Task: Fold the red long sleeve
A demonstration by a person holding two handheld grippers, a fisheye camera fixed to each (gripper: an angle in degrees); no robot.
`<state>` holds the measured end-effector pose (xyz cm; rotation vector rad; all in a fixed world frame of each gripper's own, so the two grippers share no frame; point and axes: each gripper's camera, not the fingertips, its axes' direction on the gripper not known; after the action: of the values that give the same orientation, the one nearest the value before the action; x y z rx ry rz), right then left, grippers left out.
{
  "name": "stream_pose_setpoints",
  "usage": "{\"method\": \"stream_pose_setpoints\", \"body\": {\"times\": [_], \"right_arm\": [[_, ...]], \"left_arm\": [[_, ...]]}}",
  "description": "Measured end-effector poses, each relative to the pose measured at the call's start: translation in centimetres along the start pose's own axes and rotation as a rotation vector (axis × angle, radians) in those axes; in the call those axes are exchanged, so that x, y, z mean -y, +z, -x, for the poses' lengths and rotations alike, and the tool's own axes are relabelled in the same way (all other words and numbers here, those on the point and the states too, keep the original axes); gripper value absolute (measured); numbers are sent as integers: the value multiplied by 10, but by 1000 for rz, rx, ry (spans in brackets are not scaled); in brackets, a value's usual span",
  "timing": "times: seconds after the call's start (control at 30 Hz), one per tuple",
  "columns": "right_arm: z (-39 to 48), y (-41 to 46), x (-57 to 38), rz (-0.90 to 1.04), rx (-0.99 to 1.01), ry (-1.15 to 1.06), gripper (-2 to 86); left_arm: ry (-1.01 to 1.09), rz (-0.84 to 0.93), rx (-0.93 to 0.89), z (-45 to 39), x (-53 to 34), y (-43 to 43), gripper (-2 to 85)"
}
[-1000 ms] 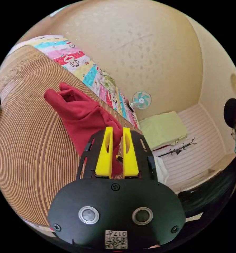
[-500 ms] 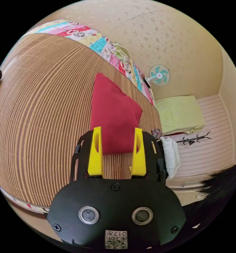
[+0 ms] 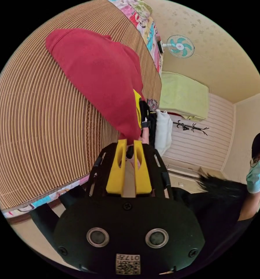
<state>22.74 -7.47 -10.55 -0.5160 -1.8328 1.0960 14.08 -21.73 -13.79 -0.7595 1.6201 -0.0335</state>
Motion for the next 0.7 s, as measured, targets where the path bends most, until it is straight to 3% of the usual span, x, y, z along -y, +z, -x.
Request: {"method": "stream_pose_setpoints", "body": {"times": [0.17,0.27,0.33,0.5,0.7], "right_arm": [[-14,-102,-33,-188,-123,75,114],[-35,-157,-66,-318,-338,285,124],[-35,-168,-79,-278,-498,355,151],[19,-128,-109,-188,-844,360,132],[79,-7,-144,-187,-979,283,103]], "left_arm": [[-60,128,117,-2,-26,-10,67],[-120,93,176,9,-53,-42,79],[-166,69,262,17,-70,-69,81],[-316,-71,508,33,-113,-176,117],[-405,-414,788,43,-153,-366,124]]}}
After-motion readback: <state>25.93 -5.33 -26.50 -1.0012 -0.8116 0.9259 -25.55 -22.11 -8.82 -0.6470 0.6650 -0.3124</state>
